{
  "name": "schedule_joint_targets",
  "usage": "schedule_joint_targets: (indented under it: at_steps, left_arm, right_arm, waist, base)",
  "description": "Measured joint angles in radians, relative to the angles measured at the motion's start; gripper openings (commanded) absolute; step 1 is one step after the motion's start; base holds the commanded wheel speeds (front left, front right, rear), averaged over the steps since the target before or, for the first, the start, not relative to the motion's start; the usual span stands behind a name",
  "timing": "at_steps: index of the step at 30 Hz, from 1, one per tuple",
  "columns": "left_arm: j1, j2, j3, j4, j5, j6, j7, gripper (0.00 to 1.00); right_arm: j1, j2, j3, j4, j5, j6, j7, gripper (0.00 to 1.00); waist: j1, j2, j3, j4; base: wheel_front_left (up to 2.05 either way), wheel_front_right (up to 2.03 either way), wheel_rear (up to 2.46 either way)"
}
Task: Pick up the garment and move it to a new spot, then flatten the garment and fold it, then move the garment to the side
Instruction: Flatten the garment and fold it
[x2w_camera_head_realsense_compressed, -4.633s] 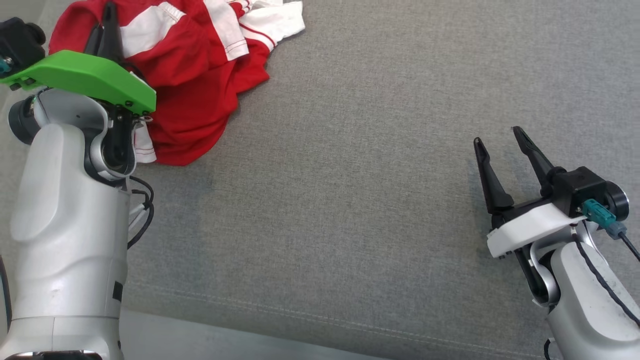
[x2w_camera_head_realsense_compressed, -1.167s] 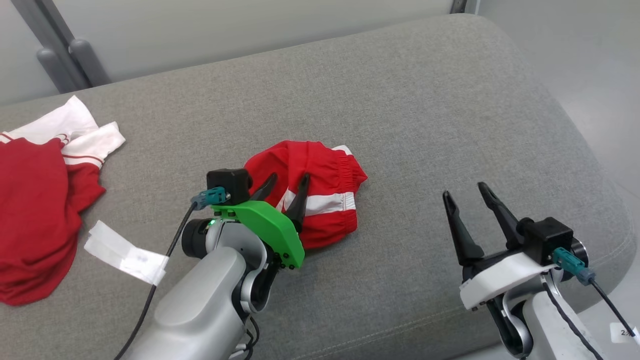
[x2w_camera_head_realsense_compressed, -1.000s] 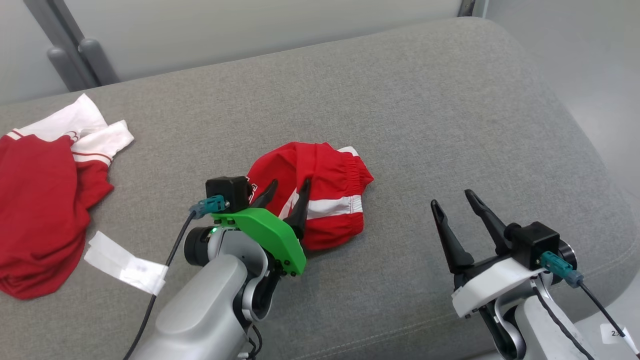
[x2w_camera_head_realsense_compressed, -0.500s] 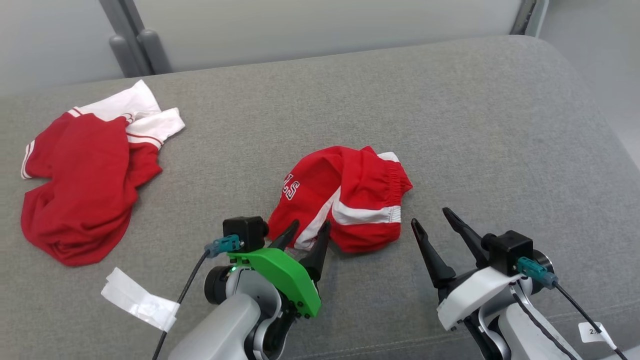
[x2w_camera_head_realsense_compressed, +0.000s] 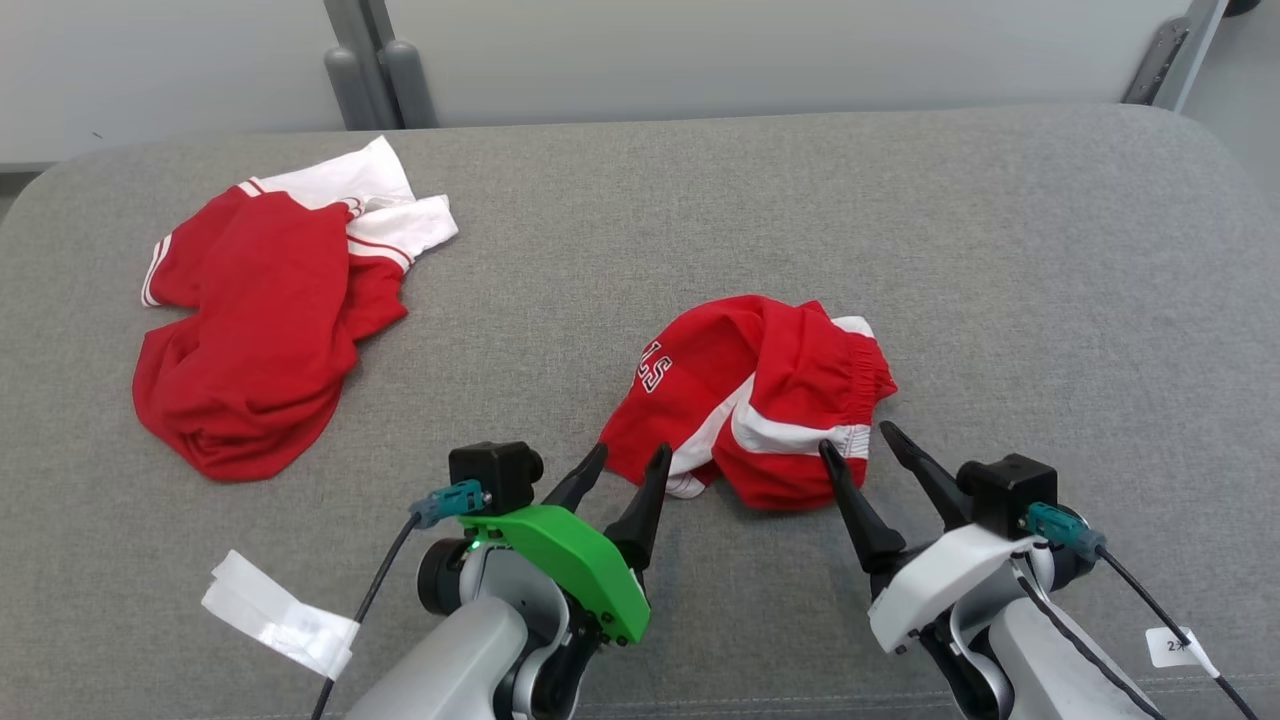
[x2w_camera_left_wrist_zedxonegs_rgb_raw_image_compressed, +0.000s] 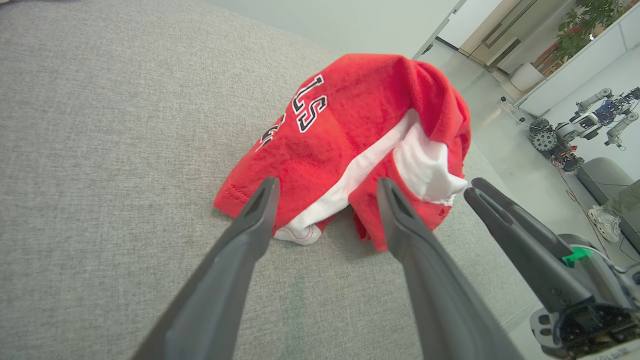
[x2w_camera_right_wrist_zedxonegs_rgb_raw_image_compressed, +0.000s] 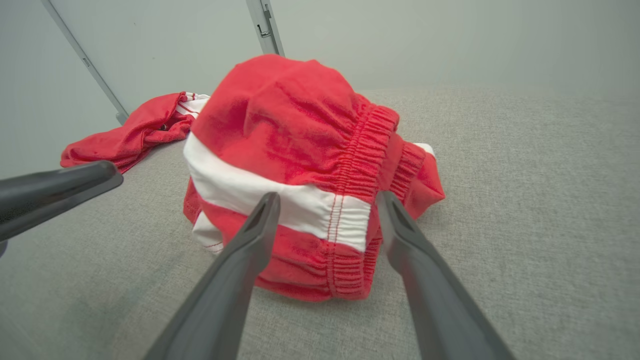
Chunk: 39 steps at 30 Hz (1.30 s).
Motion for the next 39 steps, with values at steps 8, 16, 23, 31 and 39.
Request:
schedule_joint_targets:
  at_steps: [8,16,23,31,39]
  left_arm:
    - [0.002,0.0,0.005,-0.012,0.0,0.004,-0.002,1.0]
    - [0.003,0.004,0.007,-0.019,0.0,0.01,-0.002,1.0]
    - [0.004,0.007,0.008,-0.028,0.0,0.012,-0.002,1.0]
    - [0.049,0.007,0.018,-0.031,-0.058,0.013,0.023,1.0]
    - [0.082,0.006,0.026,-0.008,-0.124,0.012,0.053,1.0]
  right_arm:
    - [-0.043,0.002,0.011,0.045,0.034,0.0,0.0,1.0]
    - [-0.055,-0.002,0.019,0.095,0.06,0.0,0.0,1.0]
    - [-0.058,-0.001,0.038,0.116,0.086,0.0,0.0,1.0]
    - [-0.099,-0.001,0.058,0.115,0.096,0.0,0.0,0.0]
    - [-0.132,-0.01,0.084,0.109,0.112,0.001,0.0,0.0]
  waist:
    - [0.0,0.0,0.009,0.01]
    - [0.0,0.0,0.014,0.011]
    - [0.0,0.0,0.02,0.008]
    - [0.0,0.0,0.027,0.002]
    - [0.0,0.0,0.042,-0.015]
  base:
    - [0.0,0.0,0.0]
    - [0.0,0.0,0.0]
    - [0.0,0.0,0.0]
    - [0.0,0.0,0.0]
    - [0.0,0.0,0.0]
